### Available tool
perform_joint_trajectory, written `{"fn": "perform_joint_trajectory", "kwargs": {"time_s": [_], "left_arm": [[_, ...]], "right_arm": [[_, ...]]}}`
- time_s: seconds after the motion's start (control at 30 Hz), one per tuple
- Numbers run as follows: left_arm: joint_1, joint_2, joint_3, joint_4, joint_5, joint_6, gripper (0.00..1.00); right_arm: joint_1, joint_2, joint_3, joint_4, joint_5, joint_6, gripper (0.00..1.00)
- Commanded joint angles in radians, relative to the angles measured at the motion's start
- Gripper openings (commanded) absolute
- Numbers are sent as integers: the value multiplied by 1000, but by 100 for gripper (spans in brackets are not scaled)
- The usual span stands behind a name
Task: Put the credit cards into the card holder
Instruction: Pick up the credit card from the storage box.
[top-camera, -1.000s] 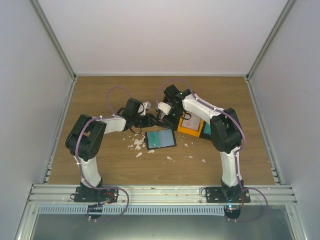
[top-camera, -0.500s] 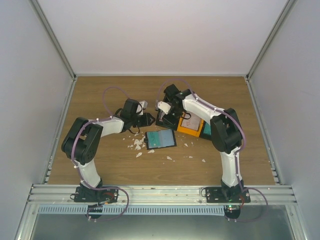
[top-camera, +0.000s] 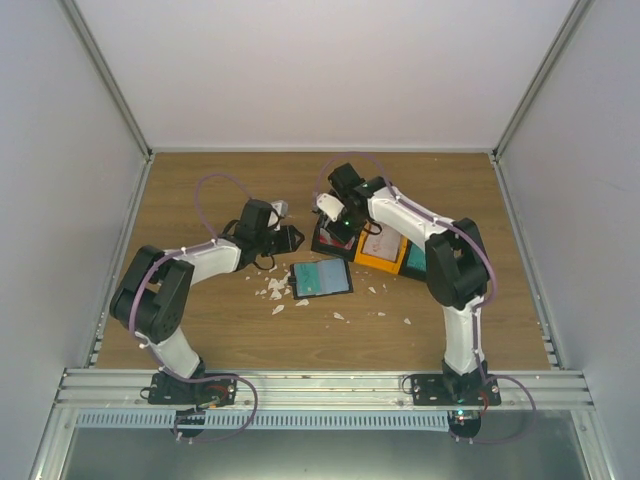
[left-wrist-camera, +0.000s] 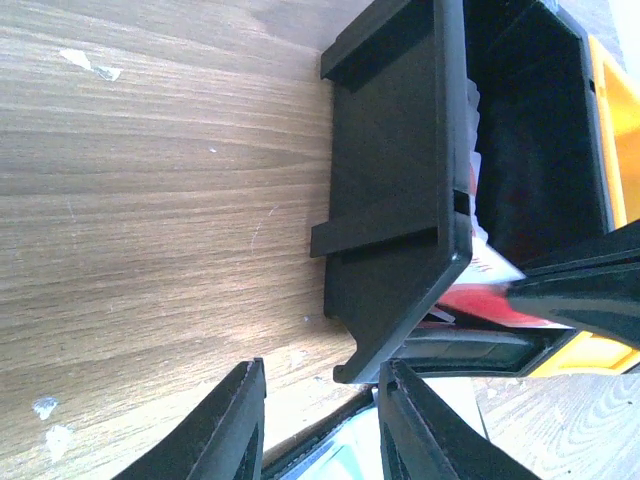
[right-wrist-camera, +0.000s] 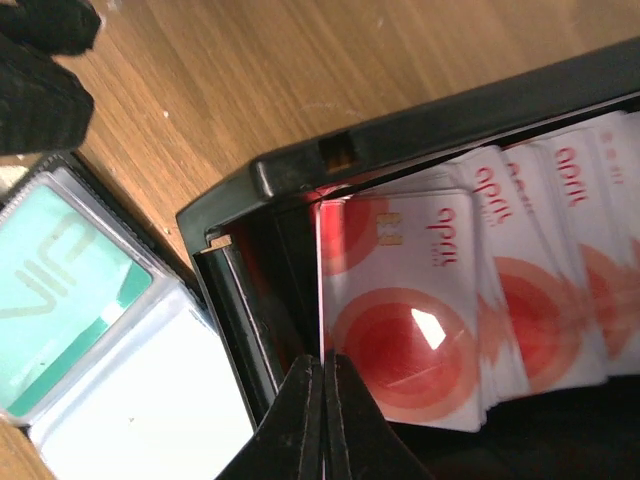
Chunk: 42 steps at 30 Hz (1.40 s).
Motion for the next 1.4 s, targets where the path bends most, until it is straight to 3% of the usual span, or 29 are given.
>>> {"fn": "perform_joint_trajectory", "kwargs": {"time_s": [0.0, 0.13, 0.27, 0.37, 0.57, 0.8, 1.13, 1.37], "left_arm": [[3, -50, -28, 37, -39, -13, 34], [3, -103, -62, 59, -49, -32, 36], [3, -193, -111, 88, -36, -46, 40], [4, -267, -145, 116, 17, -49, 46], [4, -413, -250, 288, 238, -82, 64], [7, -515, -309, 352, 357, -209, 70], [2, -505, -371, 654, 528, -447, 62], [-9, -520, -385, 664, 528, -439, 34]], "right_arm": [[2, -101, -15, 38, 23, 42, 0], [-15, -184, -41, 102, 57, 115, 0], [-37, -309, -120, 181, -23, 196, 1], [-49, -404, -195, 257, -129, 291, 0], [-63, -552, -401, 478, -453, 650, 1], [-60, -701, -700, 846, -662, 966, 1], [-60, -777, -842, 1123, -759, 1146, 1], [-60, -777, -870, 1186, -766, 1167, 0]]}}
